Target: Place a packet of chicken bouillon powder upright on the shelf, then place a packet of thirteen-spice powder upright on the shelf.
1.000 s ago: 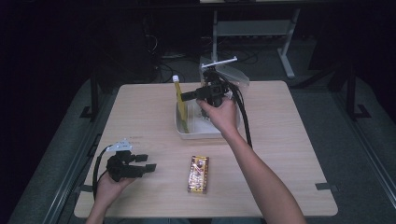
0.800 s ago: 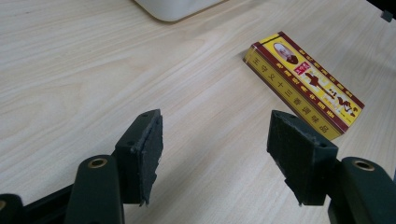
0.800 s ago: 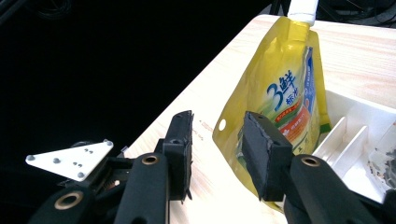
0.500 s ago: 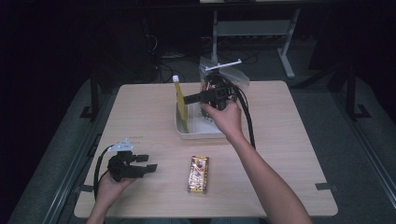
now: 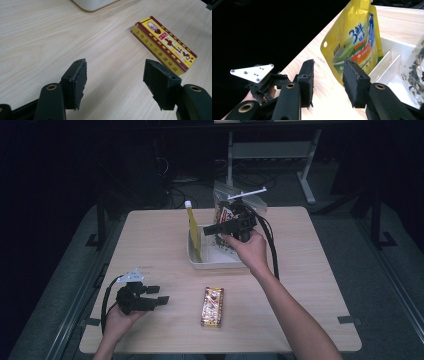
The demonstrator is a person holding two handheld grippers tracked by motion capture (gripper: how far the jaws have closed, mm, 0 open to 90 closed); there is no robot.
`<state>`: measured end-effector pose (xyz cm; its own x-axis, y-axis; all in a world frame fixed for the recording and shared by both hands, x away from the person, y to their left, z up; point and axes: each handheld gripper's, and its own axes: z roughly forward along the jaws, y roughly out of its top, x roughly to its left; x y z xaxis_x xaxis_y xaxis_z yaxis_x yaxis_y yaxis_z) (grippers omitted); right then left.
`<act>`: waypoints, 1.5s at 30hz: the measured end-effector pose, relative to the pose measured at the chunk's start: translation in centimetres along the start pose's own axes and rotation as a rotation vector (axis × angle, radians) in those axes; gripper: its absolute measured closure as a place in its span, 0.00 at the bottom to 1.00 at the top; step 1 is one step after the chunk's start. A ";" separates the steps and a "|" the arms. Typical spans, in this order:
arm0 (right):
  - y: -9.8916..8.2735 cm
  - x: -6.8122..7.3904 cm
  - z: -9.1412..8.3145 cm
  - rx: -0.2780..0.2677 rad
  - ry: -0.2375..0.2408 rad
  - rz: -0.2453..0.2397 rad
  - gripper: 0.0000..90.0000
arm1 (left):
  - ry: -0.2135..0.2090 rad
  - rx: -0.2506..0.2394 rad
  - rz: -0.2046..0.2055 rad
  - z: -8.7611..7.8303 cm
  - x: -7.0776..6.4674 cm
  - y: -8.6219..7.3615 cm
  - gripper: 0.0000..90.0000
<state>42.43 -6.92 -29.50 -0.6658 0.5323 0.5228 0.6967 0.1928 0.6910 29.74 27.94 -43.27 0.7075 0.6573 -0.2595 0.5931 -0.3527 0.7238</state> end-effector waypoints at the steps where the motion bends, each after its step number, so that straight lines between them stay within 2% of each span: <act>1: -0.1 0.0 -0.1 0.001 0.001 0.000 0.67 | 0.000 0.000 0.001 0.0 0.0 0.0 0.39; 14: -2.3 -0.5 -0.9 0.024 0.001 -0.003 0.65 | -0.003 0.003 0.010 0.2 -0.5 0.1 0.38; 26: -4.5 -1.6 -1.3 0.046 -0.001 0.015 0.63 | -0.006 0.010 0.027 0.5 -0.9 0.3 0.37; 36: -6.7 -2.3 -0.4 0.099 -0.005 0.014 0.61 | -0.007 0.016 0.041 0.9 -1.8 0.5 0.35; 45: -7.9 -2.8 0.1 0.132 -0.013 0.009 0.61 | -0.015 0.020 0.054 1.4 -2.5 0.7 0.33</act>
<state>38.82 -9.89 -36.47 -0.6563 0.5453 0.5214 0.7323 0.2942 0.6141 28.99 25.10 -43.01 0.7445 0.6269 -0.2297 0.5609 -0.4008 0.7244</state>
